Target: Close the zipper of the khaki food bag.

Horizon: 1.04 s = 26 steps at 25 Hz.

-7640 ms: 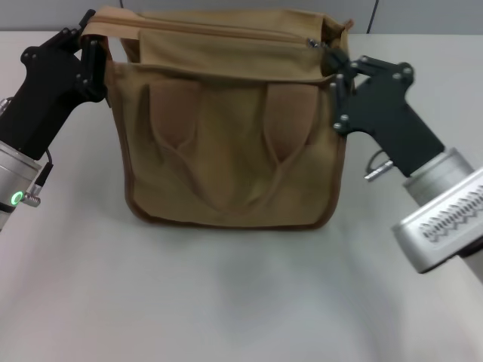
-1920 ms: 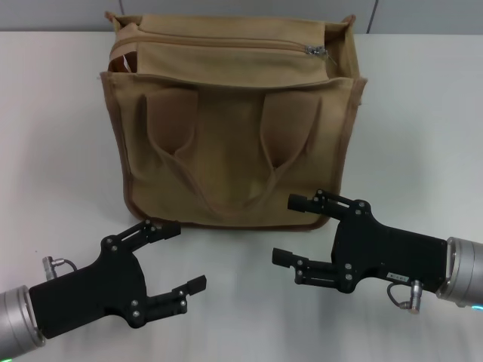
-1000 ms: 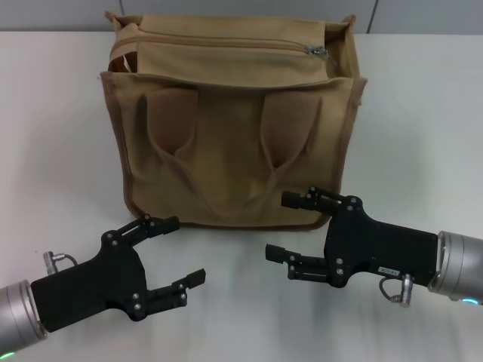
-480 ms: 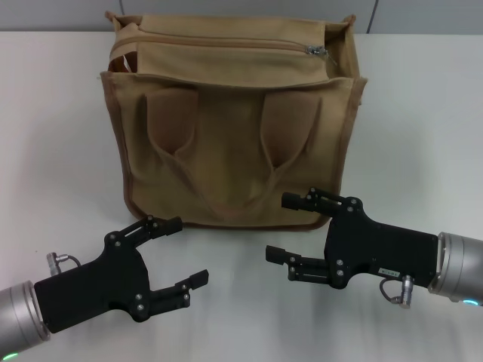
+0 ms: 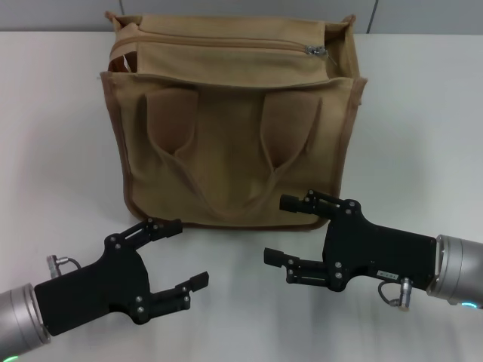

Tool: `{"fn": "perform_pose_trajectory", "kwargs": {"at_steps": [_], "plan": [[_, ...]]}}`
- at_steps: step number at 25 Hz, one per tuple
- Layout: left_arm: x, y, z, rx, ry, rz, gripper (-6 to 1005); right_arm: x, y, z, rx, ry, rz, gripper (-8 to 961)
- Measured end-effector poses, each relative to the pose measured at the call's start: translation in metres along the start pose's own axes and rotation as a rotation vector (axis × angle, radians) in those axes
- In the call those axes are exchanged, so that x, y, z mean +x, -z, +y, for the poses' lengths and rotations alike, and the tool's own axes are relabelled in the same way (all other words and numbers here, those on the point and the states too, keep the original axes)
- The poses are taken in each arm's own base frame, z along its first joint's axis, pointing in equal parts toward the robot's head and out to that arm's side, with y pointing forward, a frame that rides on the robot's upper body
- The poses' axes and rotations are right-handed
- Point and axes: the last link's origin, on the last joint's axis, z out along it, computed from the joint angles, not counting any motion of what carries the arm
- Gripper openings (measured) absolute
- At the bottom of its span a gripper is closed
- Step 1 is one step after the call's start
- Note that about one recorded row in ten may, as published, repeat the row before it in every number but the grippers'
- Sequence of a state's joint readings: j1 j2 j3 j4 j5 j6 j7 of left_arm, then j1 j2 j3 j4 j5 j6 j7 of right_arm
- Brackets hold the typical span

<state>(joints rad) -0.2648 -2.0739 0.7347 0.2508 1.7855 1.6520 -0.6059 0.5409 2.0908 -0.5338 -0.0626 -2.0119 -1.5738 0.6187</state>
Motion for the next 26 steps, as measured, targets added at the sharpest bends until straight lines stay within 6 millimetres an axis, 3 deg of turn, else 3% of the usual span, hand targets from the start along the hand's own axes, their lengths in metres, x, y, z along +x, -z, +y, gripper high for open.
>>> {"fn": "perform_pose_trajectory", "kwargs": {"at_steps": [26], "plan": [[-0.0009, 0.0011, 0.003, -0.002, 0.01, 0.004, 840, 0.0003, -0.0001, 0.0023, 0.001, -0.011, -0.01, 801]]}}
